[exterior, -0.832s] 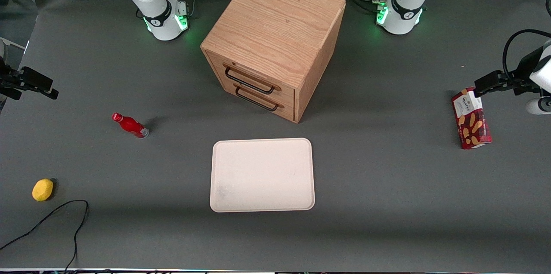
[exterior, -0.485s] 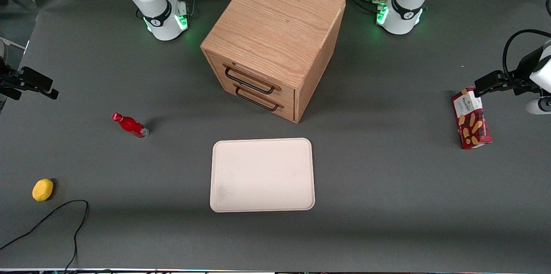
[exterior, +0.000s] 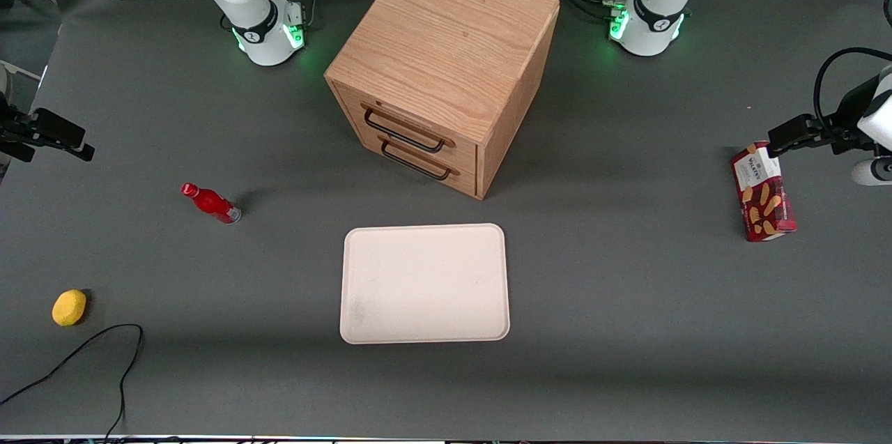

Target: Open upper drawer

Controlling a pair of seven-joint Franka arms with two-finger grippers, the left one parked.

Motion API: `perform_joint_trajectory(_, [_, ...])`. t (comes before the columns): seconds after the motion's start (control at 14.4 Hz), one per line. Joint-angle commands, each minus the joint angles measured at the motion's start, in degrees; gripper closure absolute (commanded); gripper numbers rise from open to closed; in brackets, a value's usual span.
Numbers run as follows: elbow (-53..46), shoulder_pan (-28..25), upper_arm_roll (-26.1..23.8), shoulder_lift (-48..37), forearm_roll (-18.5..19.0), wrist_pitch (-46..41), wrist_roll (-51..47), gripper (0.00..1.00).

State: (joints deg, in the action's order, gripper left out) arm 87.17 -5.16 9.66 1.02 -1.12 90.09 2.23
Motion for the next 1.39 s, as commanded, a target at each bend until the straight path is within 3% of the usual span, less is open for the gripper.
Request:
perform_joint_trajectory(0.0, [1.2, -0.2, 0.3, -1.3, -0.5, 0.0, -0.6, 0.0])
perform_joint_trajectory(0.42, [0.4, -0.9, -0.2, 0.0, -0.7, 0.1, -0.2, 0.0])
perform_joint_trajectory(1.32, [-9.1, -11.6, -0.2, 11.3, -1.0, 1.0, -0.1, 0.0])
